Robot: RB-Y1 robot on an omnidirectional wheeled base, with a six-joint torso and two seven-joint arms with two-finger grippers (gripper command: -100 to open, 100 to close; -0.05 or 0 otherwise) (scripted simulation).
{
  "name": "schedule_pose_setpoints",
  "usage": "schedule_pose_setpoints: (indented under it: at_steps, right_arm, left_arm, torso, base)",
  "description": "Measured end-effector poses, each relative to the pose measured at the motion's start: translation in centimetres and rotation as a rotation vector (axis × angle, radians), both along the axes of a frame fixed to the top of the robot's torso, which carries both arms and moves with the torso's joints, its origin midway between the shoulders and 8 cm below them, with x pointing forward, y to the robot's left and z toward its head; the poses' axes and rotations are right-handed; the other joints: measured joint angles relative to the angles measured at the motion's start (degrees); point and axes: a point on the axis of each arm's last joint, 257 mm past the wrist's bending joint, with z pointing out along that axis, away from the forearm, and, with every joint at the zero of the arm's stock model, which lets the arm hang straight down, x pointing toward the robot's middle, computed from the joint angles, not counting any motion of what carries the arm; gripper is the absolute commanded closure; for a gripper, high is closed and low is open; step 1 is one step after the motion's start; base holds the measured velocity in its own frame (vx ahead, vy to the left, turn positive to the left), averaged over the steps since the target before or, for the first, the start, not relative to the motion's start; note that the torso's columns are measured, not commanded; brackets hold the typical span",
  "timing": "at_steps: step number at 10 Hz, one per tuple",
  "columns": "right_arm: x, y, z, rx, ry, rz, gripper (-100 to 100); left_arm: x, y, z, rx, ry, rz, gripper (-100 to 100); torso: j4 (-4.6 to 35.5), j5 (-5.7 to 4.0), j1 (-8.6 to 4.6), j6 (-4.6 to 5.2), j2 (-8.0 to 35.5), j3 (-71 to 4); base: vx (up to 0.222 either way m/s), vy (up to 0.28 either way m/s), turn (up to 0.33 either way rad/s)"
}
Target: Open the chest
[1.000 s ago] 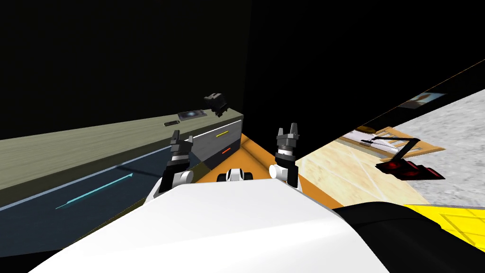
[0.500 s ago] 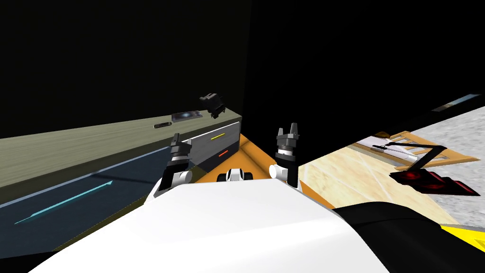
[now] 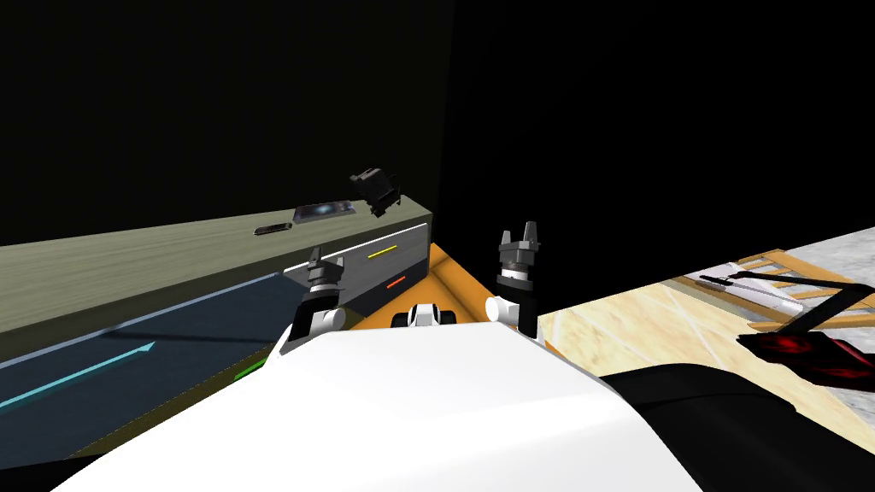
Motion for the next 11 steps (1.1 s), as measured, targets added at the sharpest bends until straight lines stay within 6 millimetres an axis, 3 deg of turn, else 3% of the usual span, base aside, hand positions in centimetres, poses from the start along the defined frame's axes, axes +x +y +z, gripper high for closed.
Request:
schedule_pose_setpoints:
  at_steps: [7, 11]
  right_arm:
    - [0.0, 0.0, 0.0, 0.000, 0.000, 0.000, 0]
    - [0.0, 0.0, 0.0, 0.000, 0.000, 0.000, 0]
  left_arm:
    - [-0.6, 4.2, -7.0, -0.160, 0.114, 0.101, -100]
    - [-1.7, 4.4, -11.8, -0.308, 0.162, 0.167, -100]
  torso:
    - [0.00, 0.00, -0.03, 0.00, 0.01, 0.01]
    - [-0.09, 0.07, 0.02, 0.16, -0.22, -0.13]
  base:
    - [0.126, -0.150, 0.082]
    - [0.093, -0.124, 0.058]
